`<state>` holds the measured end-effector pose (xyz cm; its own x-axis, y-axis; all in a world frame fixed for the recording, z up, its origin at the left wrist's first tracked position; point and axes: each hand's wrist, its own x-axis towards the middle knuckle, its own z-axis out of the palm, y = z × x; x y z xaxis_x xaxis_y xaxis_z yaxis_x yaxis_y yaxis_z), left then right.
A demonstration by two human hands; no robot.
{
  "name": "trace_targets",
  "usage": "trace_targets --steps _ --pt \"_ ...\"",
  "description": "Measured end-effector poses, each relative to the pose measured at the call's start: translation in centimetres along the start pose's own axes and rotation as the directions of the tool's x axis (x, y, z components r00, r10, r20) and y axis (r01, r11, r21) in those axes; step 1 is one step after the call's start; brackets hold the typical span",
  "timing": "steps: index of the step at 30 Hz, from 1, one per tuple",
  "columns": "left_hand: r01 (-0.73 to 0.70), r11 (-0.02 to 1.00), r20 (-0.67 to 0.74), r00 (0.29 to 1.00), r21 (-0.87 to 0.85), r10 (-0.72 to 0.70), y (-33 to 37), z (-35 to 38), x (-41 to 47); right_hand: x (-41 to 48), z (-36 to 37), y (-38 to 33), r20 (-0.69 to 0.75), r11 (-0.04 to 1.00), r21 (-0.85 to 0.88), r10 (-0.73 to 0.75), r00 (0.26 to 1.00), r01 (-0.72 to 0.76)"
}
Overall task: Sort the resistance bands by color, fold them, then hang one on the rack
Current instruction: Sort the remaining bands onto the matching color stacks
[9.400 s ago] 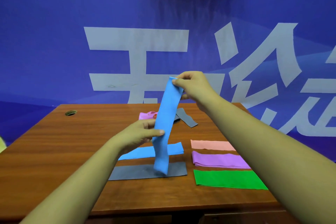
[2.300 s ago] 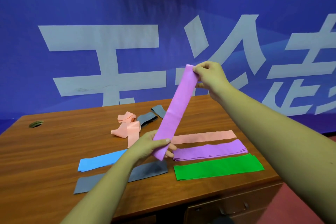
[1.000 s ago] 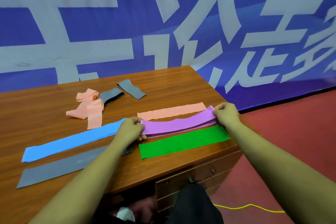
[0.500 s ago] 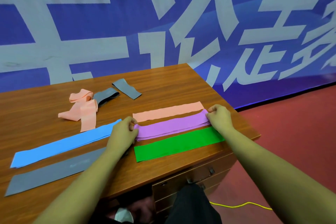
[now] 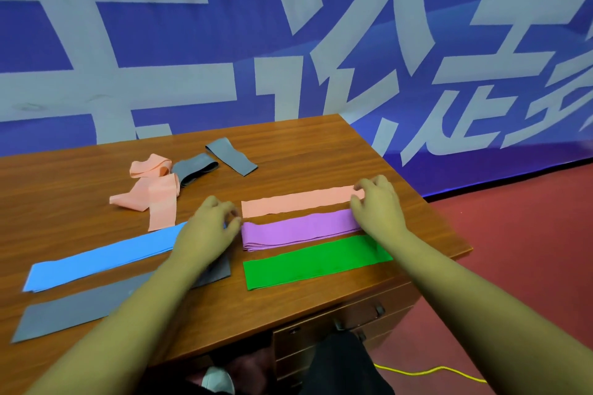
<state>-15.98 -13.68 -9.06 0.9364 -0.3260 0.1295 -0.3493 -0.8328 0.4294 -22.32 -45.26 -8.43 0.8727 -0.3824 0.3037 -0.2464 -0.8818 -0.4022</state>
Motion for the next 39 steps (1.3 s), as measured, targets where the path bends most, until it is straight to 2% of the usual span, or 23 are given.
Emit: trace_targets --steps 3,7,10,14,16,19,21,23,32,35,39 --pt "0.049 0.999 -0.083 0.995 -0.001 -0.048 -3.8 -2.8 0.6 0.4 1.1 -5.1 0.094 0.989 0.109 -0.106 0.990 0.096" --pt "0.221 0.975 -0.152 0.963 -0.018 -0.221 -9.9 -5.6 0.4 0.7 4.1 -12.6 0.195 0.961 0.178 -0.245 0.950 0.212" --pt "0.332 0.943 -0.162 0.930 -0.017 -0.331 -13.5 -6.9 0.1 1.2 6.5 -17.8 0.274 0.943 0.234 -0.296 0.915 0.235" --pt "0.377 0.924 -0.162 0.909 -0.069 -0.383 -16.8 -7.6 0.7 1.6 10.2 -23.7 0.373 0.931 0.286 -0.326 0.869 0.227" --pt "0.384 0.917 -0.141 0.908 -0.107 -0.396 -17.2 -7.3 1.3 1.6 12.3 -26.0 0.418 0.934 0.289 -0.321 0.850 0.210" --pt "0.399 0.893 0.001 0.913 -0.208 -0.408 -16.5 -6.3 2.4 1.8 15.3 -28.6 0.511 0.957 0.247 -0.261 0.819 0.151" --pt "0.391 0.891 0.055 0.919 -0.231 -0.389 -16.4 -5.4 3.0 1.9 17.1 -29.4 0.553 0.973 0.185 -0.222 0.803 0.141" --pt "0.383 0.895 0.045 0.923 -0.228 -0.383 -16.5 -4.8 3.4 1.9 18.5 -29.6 0.550 0.978 0.171 -0.192 0.813 0.116" --pt "0.352 0.919 0.012 0.935 -0.177 -0.355 -16.6 -4.2 3.0 1.5 18.8 -29.1 0.546 0.946 0.324 -0.209 0.811 0.026" --pt "0.294 0.901 -0.040 0.946 -0.320 -0.323 -15.7 -5.4 2.8 1.5 16.1 -29.8 0.499 0.850 0.524 -0.257 0.828 -0.052" --pt "0.111 0.808 -0.212 0.936 -0.579 -0.281 -13.2 -9.4 2.4 2.3 11.0 -31.9 0.435 0.690 0.707 -0.252 0.864 -0.155"
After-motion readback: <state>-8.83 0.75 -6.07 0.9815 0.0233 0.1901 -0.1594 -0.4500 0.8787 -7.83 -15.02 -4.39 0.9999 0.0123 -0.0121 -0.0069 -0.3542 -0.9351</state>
